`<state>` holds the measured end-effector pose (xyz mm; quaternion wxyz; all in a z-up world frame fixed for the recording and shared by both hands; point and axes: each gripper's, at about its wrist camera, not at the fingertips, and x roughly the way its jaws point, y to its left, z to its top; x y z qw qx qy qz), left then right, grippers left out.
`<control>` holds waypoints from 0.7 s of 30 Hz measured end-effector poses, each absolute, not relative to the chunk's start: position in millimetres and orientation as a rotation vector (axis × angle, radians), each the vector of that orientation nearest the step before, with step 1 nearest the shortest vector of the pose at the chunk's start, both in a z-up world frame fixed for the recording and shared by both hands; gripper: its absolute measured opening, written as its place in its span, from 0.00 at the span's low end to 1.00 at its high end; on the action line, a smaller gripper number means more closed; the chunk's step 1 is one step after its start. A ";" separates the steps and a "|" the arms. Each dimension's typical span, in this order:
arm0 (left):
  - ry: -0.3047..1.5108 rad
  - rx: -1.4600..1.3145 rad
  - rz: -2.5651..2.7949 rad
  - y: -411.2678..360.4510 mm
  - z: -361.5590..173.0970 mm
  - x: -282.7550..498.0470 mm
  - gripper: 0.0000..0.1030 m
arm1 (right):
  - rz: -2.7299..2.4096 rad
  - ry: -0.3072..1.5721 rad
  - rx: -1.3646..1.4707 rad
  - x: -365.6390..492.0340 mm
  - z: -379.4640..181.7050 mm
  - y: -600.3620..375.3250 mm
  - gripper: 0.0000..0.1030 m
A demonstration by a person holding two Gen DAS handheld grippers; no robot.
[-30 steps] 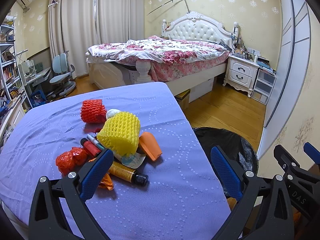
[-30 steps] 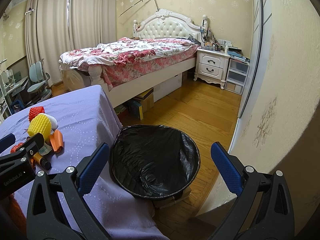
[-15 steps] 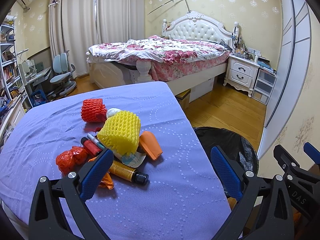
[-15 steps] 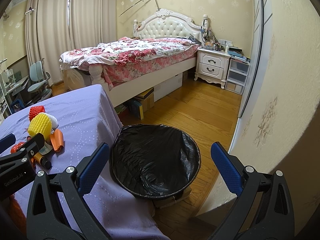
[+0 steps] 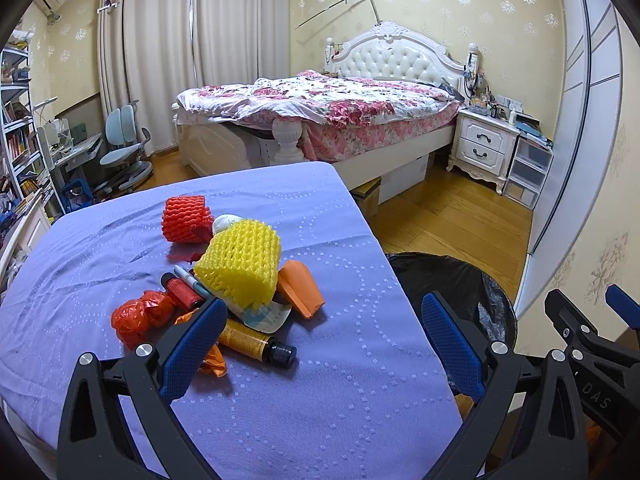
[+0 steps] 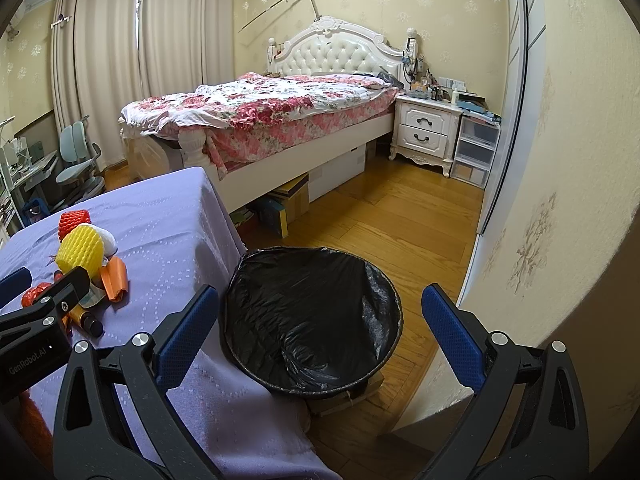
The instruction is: Collect trash
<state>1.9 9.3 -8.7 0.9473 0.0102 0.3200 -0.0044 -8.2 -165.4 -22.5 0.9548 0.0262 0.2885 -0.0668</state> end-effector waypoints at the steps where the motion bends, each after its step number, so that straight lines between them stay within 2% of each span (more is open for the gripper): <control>1: 0.651 0.021 -0.009 9.4 -8.8 1.9 0.94 | -0.136 0.586 0.053 -7.8 -22.9 -164.5 0.96; 17: 0.658 0.017 0.004 22.9 -16.5 3.2 0.94 | -0.125 0.598 0.053 -10.7 -32.1 -168.8 0.96; 21: 0.660 0.025 0.021 33.7 -18.7 -0.4 0.94 | -0.103 0.611 0.047 -7.5 -37.5 -142.3 0.96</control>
